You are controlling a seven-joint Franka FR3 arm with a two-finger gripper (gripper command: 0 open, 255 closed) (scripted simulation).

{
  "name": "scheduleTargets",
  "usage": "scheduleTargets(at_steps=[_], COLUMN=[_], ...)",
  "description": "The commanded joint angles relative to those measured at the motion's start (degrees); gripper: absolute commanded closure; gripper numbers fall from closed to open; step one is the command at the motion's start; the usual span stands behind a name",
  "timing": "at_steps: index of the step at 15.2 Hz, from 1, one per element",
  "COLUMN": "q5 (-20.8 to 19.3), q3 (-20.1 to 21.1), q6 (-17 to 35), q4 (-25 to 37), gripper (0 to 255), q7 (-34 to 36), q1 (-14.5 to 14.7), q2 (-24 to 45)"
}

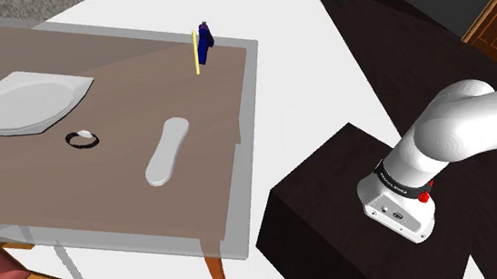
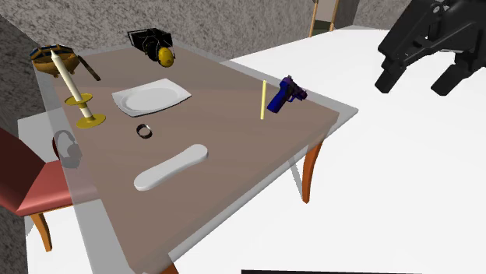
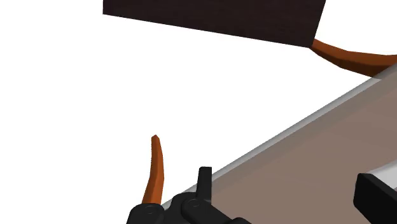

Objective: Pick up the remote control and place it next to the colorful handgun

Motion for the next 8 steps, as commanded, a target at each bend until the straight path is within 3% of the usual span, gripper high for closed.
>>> scheduleTargets(at_steps=[1,8], q5=[0.0,5.6], q3=[0.0,11.3], q6=[0.0,5.3], q4=[0.0,-5.9], gripper=[0,0], q7=[0.0,15.8], q1=[0.0,0.0], q2=[0.0,-0.8])
